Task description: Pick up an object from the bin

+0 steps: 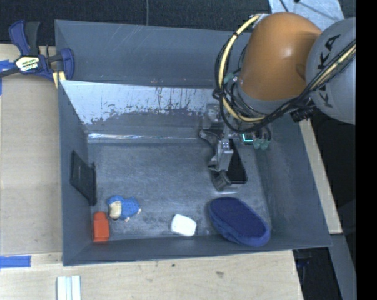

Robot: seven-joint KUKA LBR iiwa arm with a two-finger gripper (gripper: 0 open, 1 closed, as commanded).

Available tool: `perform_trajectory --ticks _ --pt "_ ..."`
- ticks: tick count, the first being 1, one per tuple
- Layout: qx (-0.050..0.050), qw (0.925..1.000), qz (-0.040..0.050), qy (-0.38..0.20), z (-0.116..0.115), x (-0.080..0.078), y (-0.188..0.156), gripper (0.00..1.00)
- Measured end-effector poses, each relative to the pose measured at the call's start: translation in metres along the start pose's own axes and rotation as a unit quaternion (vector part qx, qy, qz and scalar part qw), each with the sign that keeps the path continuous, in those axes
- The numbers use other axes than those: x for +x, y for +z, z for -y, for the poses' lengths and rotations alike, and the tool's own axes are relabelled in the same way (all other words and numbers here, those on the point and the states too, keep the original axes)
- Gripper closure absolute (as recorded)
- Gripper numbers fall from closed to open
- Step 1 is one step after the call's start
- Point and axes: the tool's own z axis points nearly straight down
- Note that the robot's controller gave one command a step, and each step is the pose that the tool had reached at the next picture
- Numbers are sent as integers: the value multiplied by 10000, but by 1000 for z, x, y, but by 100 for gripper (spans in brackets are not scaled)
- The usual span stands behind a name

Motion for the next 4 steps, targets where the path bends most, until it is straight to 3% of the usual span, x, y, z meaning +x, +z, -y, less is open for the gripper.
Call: perform_trajectory --ticks 1,2,4 --pt "-55 9660 117 2582 70 -19 138 0" --pt "-16 9441 36 3295 133 6 145 0" --pt "-22 9450 48 3272 133 5 144 0"
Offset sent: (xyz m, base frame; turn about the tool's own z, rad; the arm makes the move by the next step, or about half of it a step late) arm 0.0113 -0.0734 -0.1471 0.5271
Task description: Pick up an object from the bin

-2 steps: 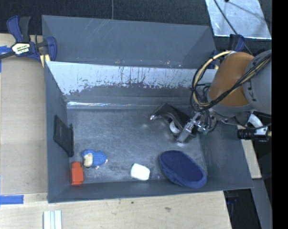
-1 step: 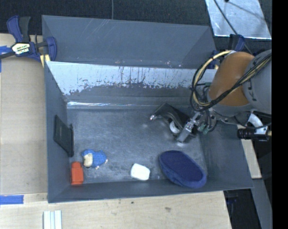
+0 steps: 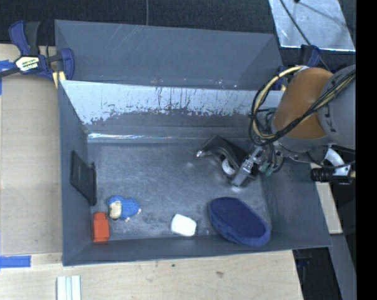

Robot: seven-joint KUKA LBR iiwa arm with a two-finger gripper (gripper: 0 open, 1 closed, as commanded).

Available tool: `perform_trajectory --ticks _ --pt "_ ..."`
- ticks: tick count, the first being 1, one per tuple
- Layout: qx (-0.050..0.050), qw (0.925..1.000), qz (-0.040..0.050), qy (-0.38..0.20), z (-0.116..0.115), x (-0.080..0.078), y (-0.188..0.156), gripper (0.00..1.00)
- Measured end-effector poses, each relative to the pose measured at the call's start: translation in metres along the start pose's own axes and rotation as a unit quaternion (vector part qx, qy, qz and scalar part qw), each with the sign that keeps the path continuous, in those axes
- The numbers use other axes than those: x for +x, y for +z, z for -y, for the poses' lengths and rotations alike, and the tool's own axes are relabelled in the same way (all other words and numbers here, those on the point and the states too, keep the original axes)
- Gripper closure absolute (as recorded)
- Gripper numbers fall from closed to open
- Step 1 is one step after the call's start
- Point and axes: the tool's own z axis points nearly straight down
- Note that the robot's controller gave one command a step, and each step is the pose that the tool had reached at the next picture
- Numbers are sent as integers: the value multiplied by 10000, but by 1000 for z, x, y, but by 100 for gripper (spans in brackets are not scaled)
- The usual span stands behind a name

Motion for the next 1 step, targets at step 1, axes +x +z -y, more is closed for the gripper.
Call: perform_trajectory --ticks 1 --pt "-1 10000 3 -11 0 0 0 0"
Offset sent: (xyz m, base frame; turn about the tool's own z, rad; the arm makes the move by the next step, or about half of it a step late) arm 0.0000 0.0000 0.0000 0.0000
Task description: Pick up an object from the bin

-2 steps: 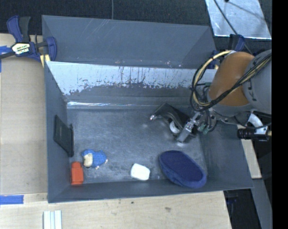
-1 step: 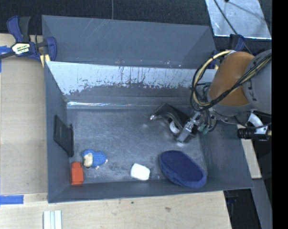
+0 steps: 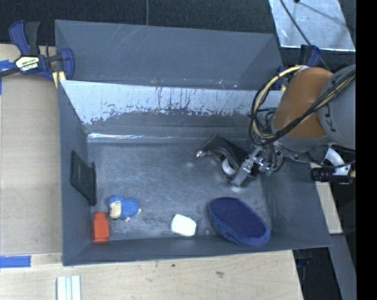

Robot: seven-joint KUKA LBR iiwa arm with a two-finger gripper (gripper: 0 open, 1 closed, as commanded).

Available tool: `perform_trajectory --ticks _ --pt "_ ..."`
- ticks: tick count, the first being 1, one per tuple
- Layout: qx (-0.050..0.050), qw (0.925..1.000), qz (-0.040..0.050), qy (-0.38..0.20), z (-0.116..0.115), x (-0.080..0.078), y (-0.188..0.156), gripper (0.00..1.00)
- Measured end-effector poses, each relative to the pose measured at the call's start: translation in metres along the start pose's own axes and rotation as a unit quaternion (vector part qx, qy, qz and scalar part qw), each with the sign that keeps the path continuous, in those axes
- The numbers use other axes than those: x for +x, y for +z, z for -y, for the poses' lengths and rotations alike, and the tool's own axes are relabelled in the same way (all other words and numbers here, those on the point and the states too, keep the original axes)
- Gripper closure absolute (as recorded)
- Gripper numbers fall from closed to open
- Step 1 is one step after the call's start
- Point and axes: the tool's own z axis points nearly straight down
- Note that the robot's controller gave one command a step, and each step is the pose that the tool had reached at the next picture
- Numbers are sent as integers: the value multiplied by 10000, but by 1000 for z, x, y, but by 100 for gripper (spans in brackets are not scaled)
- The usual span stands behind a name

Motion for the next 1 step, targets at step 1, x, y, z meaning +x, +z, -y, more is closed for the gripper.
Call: perform_trajectory --ticks 1 --pt "0 10000 -4 -6 0 -1 -2 100"
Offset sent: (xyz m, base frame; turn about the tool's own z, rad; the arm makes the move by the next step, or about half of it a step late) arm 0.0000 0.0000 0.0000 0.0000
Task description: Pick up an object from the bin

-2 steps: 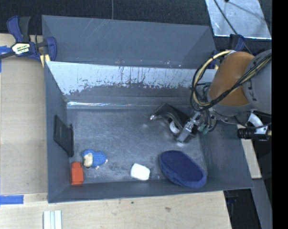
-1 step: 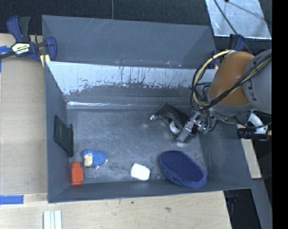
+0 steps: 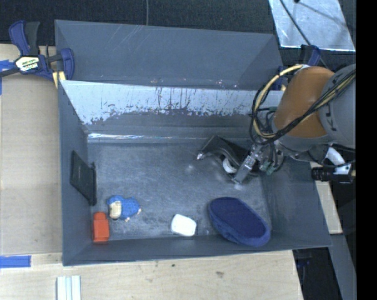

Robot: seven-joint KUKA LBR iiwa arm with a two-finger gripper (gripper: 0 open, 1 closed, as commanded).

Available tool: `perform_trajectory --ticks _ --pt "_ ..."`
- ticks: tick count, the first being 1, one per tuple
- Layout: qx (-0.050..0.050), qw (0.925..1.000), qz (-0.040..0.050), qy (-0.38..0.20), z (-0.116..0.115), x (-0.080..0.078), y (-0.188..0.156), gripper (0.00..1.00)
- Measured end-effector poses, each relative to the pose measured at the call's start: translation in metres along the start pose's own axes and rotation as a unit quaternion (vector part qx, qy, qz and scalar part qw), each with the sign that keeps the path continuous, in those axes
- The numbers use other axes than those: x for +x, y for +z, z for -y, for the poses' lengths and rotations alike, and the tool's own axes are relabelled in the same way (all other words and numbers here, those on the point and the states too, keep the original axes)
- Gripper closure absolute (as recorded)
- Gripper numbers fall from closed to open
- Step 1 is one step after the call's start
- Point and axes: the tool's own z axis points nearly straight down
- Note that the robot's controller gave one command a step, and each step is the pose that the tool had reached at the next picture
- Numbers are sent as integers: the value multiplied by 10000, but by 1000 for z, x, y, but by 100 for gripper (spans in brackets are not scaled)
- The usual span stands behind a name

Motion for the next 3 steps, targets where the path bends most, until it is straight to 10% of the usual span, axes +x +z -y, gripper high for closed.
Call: perform_trajectory --ticks 3 --pt "29 10000 -6 -37 1 0 -23 100"
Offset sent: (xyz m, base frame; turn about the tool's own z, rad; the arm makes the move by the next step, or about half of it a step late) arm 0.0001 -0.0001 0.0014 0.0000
